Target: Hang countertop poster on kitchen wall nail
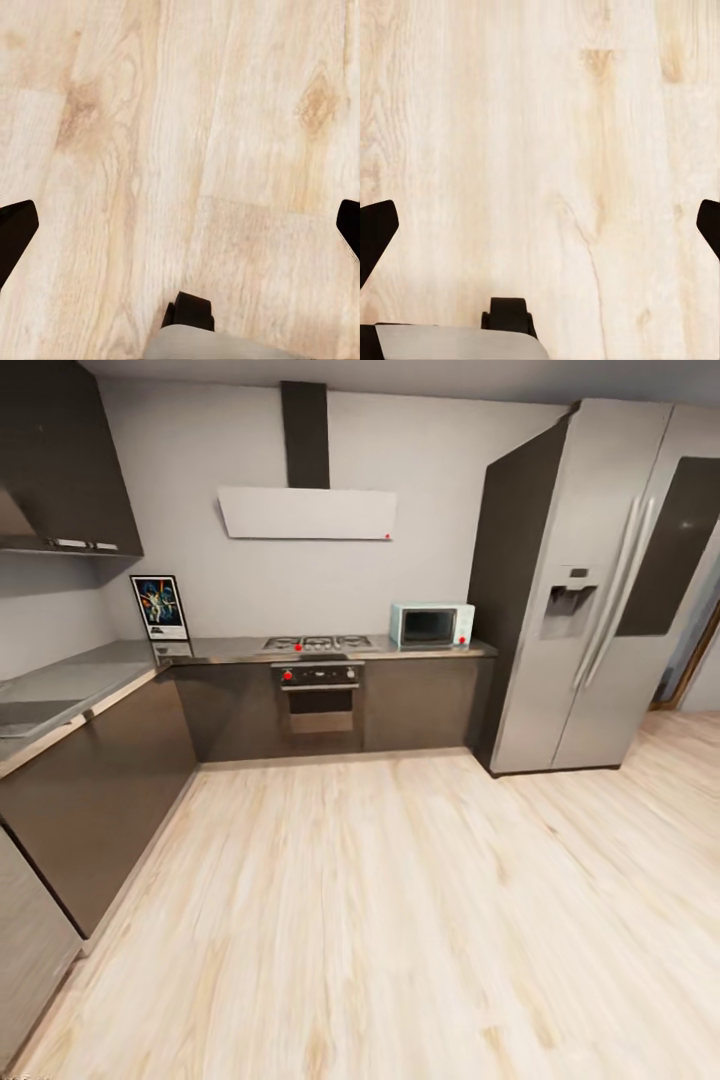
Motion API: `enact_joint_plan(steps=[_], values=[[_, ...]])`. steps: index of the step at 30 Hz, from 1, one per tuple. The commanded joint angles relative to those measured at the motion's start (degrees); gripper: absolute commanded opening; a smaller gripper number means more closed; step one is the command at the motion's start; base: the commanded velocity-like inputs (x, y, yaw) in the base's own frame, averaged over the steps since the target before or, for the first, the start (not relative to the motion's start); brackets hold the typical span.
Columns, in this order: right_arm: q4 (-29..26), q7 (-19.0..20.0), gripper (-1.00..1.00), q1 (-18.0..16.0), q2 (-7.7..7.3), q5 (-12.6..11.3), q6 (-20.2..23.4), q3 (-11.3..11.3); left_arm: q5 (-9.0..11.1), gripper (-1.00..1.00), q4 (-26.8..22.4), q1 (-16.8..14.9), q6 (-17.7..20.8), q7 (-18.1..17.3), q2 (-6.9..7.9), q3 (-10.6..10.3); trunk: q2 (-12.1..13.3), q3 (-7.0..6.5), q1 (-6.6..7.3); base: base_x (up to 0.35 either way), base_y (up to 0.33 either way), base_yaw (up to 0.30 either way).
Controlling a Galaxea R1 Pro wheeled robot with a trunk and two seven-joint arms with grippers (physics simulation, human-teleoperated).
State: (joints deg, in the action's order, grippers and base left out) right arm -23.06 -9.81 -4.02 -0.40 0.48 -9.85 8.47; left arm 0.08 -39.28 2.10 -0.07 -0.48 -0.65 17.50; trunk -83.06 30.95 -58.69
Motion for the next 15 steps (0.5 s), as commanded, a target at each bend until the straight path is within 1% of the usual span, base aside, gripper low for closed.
enact_joint_plan(steps=[1, 15], values=[[0.0, -0.5, 1.00, -0.1, -0.04, 0.0, -0.1, 0.4, 0.0, 1.00, -0.1, 0.0, 0.0, -0.1, -0.06, 0.2, 0.0, 0.04, -0.04, 0.340, 0.000, 0.283], [0.0, -0.5, 1.00, -0.1, 0.00, 0.0, -0.1, 0.4, 0.0, 1.00, -0.1, 0.0, 0.0, -0.1, -0.06, 0.2, 0.0, 0.04, -0.04, 0.340, 0.000, 0.286]])
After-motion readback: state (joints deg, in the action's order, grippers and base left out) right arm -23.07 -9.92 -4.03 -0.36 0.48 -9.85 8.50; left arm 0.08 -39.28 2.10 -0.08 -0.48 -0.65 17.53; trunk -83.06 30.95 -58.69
